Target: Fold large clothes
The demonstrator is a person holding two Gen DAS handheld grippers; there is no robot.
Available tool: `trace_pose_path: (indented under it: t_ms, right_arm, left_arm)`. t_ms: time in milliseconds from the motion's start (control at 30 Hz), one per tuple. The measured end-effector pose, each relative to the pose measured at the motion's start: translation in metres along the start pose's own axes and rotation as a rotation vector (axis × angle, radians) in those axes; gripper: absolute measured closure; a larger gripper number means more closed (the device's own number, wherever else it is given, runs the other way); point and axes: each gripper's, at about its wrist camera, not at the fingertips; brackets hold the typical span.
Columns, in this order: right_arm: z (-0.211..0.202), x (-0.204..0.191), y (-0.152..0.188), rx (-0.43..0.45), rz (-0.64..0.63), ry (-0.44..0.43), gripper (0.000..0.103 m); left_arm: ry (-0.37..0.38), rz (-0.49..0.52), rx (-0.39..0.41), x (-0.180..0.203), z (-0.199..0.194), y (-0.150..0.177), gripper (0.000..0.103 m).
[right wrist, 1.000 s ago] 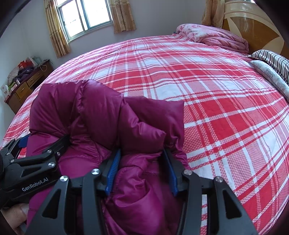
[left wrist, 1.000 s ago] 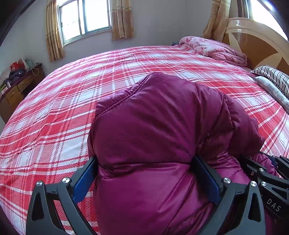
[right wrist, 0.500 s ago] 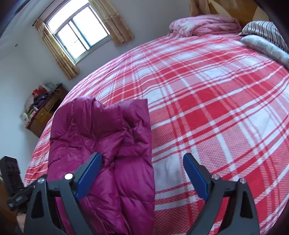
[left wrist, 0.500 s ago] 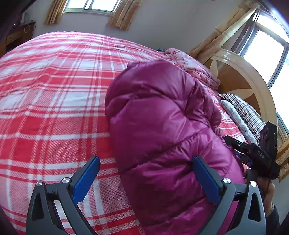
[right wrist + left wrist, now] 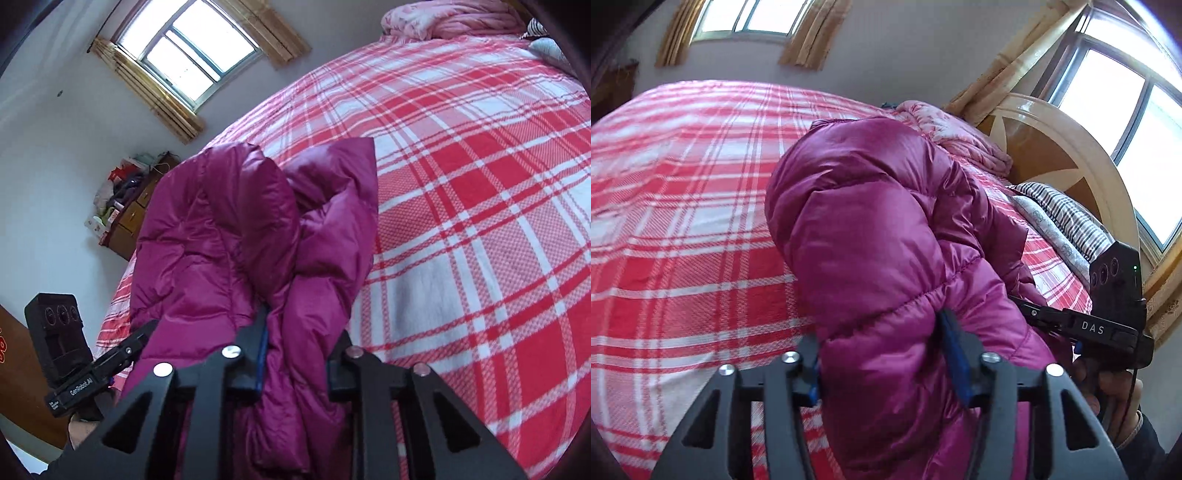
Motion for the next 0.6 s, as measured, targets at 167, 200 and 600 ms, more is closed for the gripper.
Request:
trace_pose_path:
  t_ms: [167, 200, 600]
  right_arm:
    - [0.0, -0.039, 0.01, 0.018, -0.046, -0.034, 0.081]
    - [0.002, -0.05, 0.011, 0.021, -0.058, -0.044, 0.081]
    - [0.054, -0.165, 0.028, -0.072, -0.193, -0.175, 0.081]
  left_arm:
    - [-0.053, 0.044, 0.077, 0.006, -0.052, 0.003, 0.054]
    - [-0.075, 0.051, 0.083, 0.004, -0.062, 0.005, 0.054]
    - [-0.242, -0.029, 0.133, -0.071, -0.152, 0.032, 0.054]
Point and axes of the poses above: each gripper's, at about its wrist camera, not at the fingertips, and z roughly the way its jaws point, x to its right, y to its underside, and after that the axes turned 6 degrees about -x, right-handed
